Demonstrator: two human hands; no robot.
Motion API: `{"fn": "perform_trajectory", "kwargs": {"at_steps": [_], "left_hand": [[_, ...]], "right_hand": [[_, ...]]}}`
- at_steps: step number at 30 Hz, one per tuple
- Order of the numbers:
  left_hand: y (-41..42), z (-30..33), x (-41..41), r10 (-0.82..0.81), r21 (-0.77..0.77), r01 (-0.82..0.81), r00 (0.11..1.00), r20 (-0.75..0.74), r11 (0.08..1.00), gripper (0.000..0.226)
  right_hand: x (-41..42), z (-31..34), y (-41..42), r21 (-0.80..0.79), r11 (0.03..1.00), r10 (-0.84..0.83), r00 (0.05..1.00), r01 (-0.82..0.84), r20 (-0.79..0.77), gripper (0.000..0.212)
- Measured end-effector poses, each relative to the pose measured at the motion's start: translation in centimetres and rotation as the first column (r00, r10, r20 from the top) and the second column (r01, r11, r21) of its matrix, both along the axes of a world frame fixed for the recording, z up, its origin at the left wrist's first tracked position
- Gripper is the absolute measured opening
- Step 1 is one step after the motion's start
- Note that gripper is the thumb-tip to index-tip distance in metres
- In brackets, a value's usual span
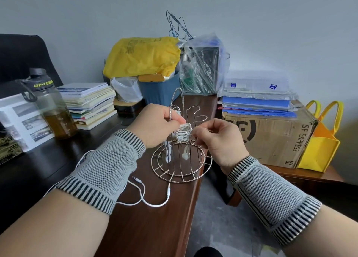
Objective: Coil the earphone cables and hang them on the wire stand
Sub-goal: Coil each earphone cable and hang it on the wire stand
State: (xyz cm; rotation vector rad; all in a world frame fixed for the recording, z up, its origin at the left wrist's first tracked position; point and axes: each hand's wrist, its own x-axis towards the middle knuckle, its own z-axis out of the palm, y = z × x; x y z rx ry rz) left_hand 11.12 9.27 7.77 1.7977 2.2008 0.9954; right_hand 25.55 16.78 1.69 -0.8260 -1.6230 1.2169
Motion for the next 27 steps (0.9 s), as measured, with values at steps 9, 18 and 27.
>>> {"fn": "perform_trajectory", "kwargs": {"at_steps": [9,18,27], "left_hand": [[-0.8,0.0,-1.5,-0.149,-0.063,0.150,0.988,0.030,0.987,0.017],[-0.4,-1.5,-1.3,-0.083,0.008,0.083,0.995,-0.055,0.997,0.019],[-0.1,-2.1,-1.5,-0.050,0.049,0.052,0.998,-0.042,0.997,0.015]], "right_hand": [[-1.2,0.1,-0.8,-0.135,0.991,-0.043,0.963,0.007,-0.266,0.011],[-1.1,-0.7,-1.9,-0.213,0.977,-0.084,0.916,-0.001,-0.392,0.014],[-1.3,-0.9,-2.7,-0.057,0.996,-0.090,0.933,0.075,-0.349,0.011]]}}
